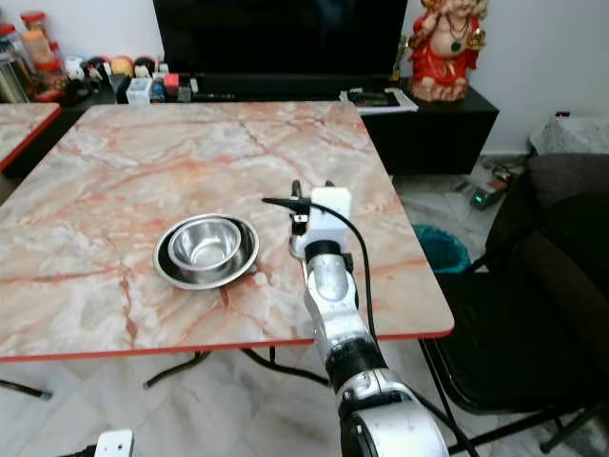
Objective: Setting the table
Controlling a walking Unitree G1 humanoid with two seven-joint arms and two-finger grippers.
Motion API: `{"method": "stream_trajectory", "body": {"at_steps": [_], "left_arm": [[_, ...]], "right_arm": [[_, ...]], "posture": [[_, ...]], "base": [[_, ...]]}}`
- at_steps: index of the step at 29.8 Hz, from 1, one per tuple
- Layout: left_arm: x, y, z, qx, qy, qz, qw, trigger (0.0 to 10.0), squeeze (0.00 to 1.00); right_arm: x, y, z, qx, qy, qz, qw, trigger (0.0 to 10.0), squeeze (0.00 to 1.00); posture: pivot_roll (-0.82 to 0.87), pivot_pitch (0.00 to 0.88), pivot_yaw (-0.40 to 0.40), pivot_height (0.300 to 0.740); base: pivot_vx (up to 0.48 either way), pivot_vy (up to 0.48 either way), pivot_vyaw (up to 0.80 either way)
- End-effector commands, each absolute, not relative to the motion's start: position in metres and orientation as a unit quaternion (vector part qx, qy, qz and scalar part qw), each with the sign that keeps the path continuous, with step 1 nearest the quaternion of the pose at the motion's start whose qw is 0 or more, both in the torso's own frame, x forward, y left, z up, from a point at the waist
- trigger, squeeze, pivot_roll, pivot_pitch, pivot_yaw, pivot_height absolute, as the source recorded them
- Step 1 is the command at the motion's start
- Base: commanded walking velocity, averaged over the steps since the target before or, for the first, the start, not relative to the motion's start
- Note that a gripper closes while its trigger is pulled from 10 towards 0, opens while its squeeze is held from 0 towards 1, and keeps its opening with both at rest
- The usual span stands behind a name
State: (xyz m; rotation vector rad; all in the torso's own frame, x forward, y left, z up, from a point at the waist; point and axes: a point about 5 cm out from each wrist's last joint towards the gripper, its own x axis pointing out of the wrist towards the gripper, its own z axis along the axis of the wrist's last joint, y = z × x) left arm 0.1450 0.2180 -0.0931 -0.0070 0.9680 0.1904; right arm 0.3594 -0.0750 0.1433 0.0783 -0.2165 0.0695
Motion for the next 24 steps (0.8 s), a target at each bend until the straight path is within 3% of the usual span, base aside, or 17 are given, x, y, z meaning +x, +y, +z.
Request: {"method": "stream_trajectory", "body": {"at_steps": [1,24], "left_arm": [[0.1455,0.2170,-0.0934,-0.010,0.467,0.093,0.879,10.0,0.00],[0.1477,0.2167,-0.0931,-0.003,0.472,0.089,0.877,10.0,0.00]], "right_arm": [[0.3604,-0.0790,0.1527,0.049,-0.128,0.024,0.990,10.0,0.00],[0.3568,-0.0835,0.1566,0.049,-0.134,0.023,0.989,10.0,0.00]], "posture": [[0.08,0.000,-0.019,0.714],[0.08,0.000,-0.020,0.714]], "base": [[0.000,0.000,0.00],[0.000,0.349,0.00]]}}
